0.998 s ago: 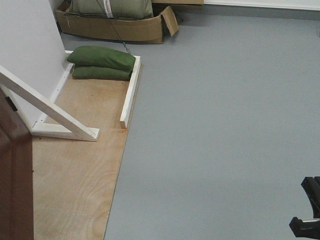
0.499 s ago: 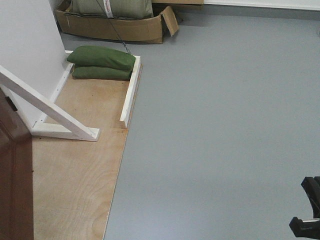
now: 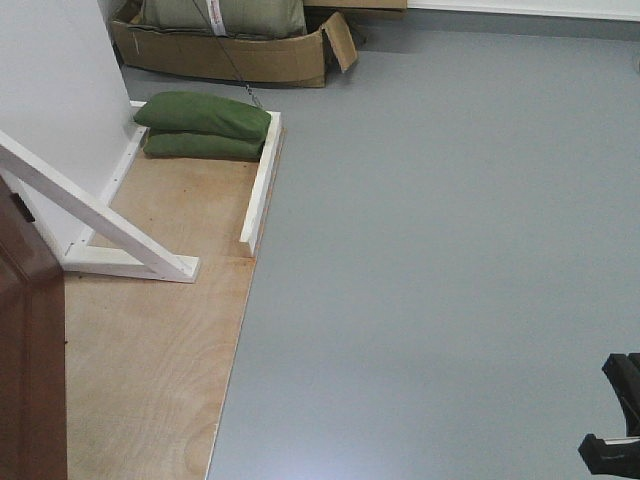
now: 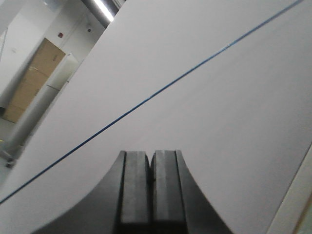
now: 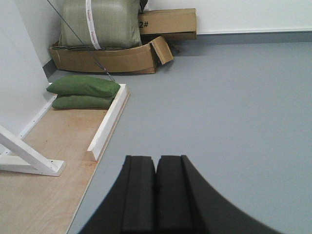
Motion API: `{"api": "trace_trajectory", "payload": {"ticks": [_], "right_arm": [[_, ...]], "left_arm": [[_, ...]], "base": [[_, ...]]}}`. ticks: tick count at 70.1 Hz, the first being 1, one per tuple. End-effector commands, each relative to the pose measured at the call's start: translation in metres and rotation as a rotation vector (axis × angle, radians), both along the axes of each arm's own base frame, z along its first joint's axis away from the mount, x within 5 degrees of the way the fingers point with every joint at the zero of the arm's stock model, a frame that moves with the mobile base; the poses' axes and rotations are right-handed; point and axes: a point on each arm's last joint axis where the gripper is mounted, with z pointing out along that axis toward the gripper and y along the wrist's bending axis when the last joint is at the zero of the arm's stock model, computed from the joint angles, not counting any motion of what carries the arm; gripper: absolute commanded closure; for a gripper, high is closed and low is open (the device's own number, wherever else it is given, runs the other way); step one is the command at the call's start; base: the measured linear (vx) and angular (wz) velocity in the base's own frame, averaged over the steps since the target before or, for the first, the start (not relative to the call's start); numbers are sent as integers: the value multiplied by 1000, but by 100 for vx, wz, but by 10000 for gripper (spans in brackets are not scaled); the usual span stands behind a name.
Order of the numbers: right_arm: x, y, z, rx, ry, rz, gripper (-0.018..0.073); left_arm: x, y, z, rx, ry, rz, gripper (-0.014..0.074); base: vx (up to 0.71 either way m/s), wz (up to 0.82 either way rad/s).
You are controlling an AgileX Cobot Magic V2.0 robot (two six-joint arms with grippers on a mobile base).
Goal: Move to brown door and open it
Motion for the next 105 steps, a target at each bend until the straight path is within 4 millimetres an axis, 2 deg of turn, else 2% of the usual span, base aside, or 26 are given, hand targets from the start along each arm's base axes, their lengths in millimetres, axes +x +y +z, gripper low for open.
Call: {"api": "trace_trajectory", "payload": {"ticks": [1,2,10,23,32,41,55,86,93,105], "right_arm": [[1,-1,7,-10,-94,-7,559],[1,-1,7,-10,-94,-7,559],[1,-1,7,-10,-94,-7,559],[1,-1,7,-10,-94,-7,559],[1,-1,7,-10,-94,-7,559],[1,-1,7,-10,-94,-7,559],[1,-1,7,-10,-94,-7,559],[1,-1,7,-10,-94,-7,559],[1,-1,7,-10,-94,-7,559],[1,-1,7,-10,-94,-7,559]], "left_arm": [[1,6,-2,-115,49,176,580],[4,11,-5,-173,78,212,580],[11,27,-13,-269,72,262,580],[25,57,-32,-419,21,234,580],[37,70,-40,-437,-39,78,580],[50,76,-39,-395,-75,-141,580],[58,67,-28,-300,-52,-369,580],[54,34,-9,-133,-36,-587,580],[59,33,-6,-102,-4,-651,580],[77,25,0,-29,11,-866,580]], "base": [[0,0],[0,0],[0,0],[0,0],[0,0],[0,0],[0,0],[0,0],[0,0],[0,0]]}}
